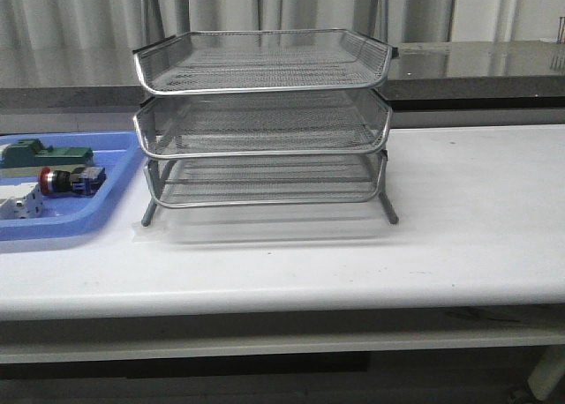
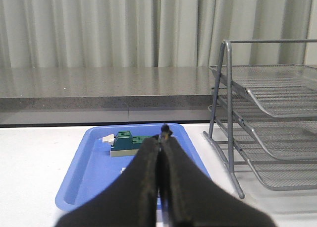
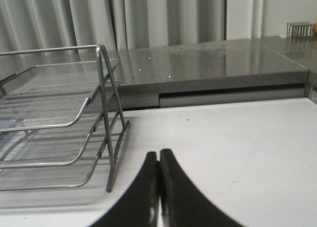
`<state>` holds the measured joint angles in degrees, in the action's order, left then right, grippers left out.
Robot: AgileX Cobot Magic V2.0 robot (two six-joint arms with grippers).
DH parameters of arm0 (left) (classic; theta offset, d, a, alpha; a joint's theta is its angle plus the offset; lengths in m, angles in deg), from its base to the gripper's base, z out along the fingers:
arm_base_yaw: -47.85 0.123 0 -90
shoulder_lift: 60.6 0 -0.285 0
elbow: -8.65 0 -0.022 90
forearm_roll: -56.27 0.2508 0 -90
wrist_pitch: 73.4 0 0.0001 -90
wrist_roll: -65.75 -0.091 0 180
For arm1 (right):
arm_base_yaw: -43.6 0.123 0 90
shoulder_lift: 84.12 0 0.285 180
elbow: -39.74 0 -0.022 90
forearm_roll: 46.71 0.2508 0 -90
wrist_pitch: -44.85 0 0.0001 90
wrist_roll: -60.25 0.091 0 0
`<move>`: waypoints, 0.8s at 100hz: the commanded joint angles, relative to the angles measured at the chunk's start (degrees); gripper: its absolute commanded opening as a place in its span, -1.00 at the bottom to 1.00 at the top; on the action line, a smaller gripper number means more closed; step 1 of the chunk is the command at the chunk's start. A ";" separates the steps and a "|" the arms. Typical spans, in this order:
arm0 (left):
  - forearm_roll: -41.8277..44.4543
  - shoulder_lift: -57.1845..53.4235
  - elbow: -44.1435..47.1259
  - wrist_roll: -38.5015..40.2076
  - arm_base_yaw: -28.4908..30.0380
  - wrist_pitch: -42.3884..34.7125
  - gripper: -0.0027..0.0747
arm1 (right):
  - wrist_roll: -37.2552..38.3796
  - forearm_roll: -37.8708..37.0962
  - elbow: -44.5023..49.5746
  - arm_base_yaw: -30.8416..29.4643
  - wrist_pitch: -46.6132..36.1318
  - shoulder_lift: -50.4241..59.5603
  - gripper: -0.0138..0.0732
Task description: Place button on rack with both arms
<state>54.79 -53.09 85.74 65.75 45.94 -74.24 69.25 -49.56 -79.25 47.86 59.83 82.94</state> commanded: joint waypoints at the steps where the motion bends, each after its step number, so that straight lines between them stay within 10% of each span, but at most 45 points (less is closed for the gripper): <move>1: -0.53 -1.82 3.16 0.35 0.11 -4.28 -0.99 | 0.07 -0.53 -7.33 -0.35 1.39 -5.36 -0.81; 39: -0.53 -1.82 3.16 0.35 0.11 -4.28 -0.99 | 0.07 2.29 -30.19 -0.35 23.31 -30.07 -0.81; 80: -0.53 -1.82 3.16 0.35 0.11 -4.28 -0.99 | 0.07 6.00 -33.82 -0.35 24.80 -46.04 -0.81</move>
<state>54.79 -53.09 85.74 65.75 45.94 -74.24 69.25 -45.22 -111.05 47.86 87.68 38.49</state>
